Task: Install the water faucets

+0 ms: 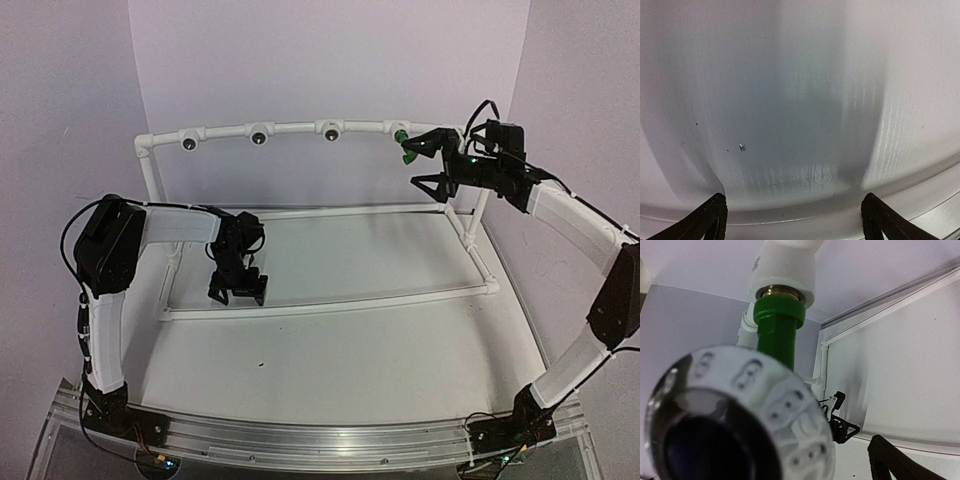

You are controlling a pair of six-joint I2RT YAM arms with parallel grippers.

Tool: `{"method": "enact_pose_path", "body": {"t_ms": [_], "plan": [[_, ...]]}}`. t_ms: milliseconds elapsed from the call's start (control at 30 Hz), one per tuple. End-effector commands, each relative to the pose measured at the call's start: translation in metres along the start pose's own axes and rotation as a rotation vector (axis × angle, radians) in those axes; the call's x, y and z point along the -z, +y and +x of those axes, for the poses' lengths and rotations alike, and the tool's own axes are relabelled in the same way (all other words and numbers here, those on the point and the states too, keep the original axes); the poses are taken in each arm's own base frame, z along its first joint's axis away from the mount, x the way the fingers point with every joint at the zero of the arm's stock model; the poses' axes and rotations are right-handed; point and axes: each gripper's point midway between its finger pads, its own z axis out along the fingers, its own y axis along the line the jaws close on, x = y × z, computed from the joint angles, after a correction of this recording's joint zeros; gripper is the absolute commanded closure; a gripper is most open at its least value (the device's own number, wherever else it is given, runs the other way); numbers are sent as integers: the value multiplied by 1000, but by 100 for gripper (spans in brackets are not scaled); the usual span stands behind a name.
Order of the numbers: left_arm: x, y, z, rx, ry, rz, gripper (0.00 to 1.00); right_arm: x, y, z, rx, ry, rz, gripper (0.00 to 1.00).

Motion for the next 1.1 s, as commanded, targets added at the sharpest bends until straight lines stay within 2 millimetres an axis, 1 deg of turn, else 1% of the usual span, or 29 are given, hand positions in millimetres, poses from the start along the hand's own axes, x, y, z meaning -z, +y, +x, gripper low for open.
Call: {"method": "enact_pose_path", "body": {"t_ms": [0,67,133,267,300,333,367,400,500,533,600,633,733,767,800,900,933,1067], "plan": [[4,1,16,-31,62,-22,7,37,30,-17,213,-123,-23,2],[4,0,15,-32,60,-20,7,46,36,-18,295,-142,-12,2],[4,0,14,-36,57,-19,6,55,37,-23,425,-177,48,2],[6,-2,11,-41,45,-15,5,85,36,-43,553,-295,190,2],[6,-2,10,-42,43,-13,5,91,42,-46,623,-306,200,2],[6,-2,10,-42,40,-13,4,93,52,-43,716,-288,183,2],[7,-2,9,-42,38,-14,4,93,60,-36,828,-245,164,2],[7,-2,8,-42,34,-16,4,96,73,-32,981,-221,150,2],[9,-3,6,-38,22,-12,2,106,84,-41,1223,-219,243,2],[10,-3,6,-36,19,-11,2,107,88,-39,1313,-195,269,2],[10,-4,5,-33,16,-8,2,101,86,-36,1433,-129,347,2],[10,-4,5,-32,14,-7,2,97,88,-31,1513,-94,378,2],[11,-6,4,-30,11,1,2,78,83,-8,1737,24,468,2],[11,-6,3,-30,7,1,2,73,79,-3,1801,54,498,2],[11,-6,2,-30,5,2,2,71,77,-2,1831,68,520,2],[13,-6,1,-27,0,1,1,62,67,-6,1936,124,627,2],[13,-7,1,-26,-1,5,1,61,63,-10,1972,139,681,2],[13,-10,3,-15,6,23,1,54,62,-27,2065,116,821,2]]}}
